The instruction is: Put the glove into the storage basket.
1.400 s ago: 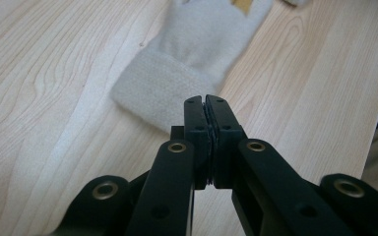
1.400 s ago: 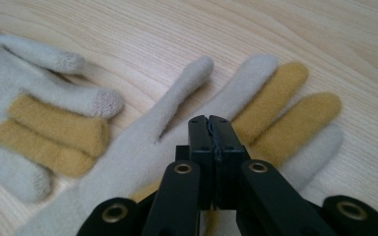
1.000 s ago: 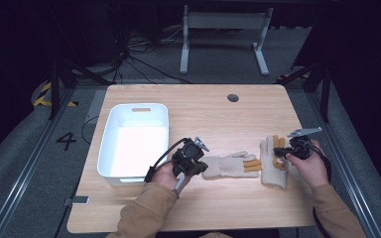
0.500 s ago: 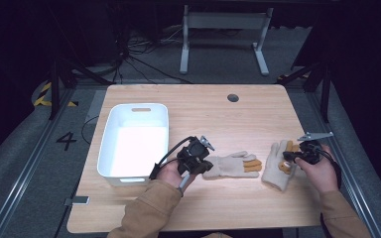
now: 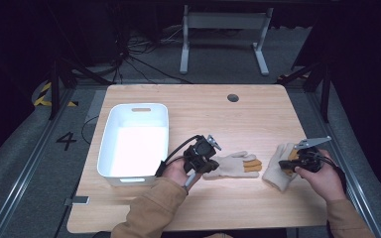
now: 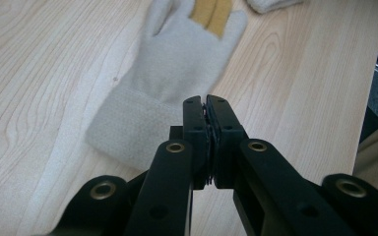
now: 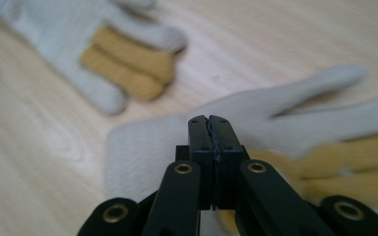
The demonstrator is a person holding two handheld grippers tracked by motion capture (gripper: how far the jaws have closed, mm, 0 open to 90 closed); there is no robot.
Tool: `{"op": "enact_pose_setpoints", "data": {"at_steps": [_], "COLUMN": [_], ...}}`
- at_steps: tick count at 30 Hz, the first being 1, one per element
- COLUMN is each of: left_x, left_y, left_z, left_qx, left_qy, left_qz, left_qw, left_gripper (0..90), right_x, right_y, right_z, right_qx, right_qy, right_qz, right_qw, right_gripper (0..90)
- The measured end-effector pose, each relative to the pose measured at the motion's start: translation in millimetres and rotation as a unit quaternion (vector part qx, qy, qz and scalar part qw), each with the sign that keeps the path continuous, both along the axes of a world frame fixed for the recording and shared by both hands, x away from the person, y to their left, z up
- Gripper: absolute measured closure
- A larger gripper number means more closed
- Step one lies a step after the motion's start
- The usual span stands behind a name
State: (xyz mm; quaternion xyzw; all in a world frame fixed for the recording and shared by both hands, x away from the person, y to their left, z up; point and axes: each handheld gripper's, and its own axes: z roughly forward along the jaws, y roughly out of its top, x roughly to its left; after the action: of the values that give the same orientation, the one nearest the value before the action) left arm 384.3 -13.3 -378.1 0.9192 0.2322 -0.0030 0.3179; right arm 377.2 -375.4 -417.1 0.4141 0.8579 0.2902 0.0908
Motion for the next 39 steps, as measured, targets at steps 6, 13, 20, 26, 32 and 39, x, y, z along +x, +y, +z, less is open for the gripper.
{"op": "enact_pose_setpoints", "data": {"at_steps": [6, 13, 20, 26, 32, 39], "left_x": [-0.4, -0.9, -2.8, -4.0, -2.9, -1.3], "left_y": [1.4, 6.2, 14.8, 18.4, 18.4, 8.1], "left_z": [0.6, 0.1, -0.9, -2.6, -0.9, 0.0], "left_qx": [-0.001, 0.0, 0.0, 0.004, -0.001, 0.0], "left_qy": [-0.002, -0.001, 0.0, 0.001, -0.002, -0.001], "left_qz": [0.001, 0.007, 0.021, 0.028, 0.028, 0.012], "left_qw": [1.0, 1.0, 0.9998, 0.9996, 0.9996, 0.9999], "left_gripper": [87.6, 87.6, 87.6, 87.6, 87.6, 87.6], "right_x": [3.3, 12.6, 26.4, 35.8, 27.8, 18.3], "right_y": [12.6, 9.6, 4.9, 2.2, -12.9, -43.3], "right_z": [-11.2, -17.8, -21.8, -22.4, -4.6, -8.2], "right_qx": [-0.022, -0.026, -0.017, -0.008, 0.017, 0.026], "right_qy": [0.027, 0.007, -0.015, -0.039, -0.058, -0.053], "right_qz": [0.017, -0.022, -0.056, -0.073, -0.08, -0.119], "right_qw": [0.9992, 0.9994, 0.9982, 0.9965, 0.995, 0.9912], "right_gripper": [90.0, 89.9, 89.9, 89.6, 88.8, 87.1]}}
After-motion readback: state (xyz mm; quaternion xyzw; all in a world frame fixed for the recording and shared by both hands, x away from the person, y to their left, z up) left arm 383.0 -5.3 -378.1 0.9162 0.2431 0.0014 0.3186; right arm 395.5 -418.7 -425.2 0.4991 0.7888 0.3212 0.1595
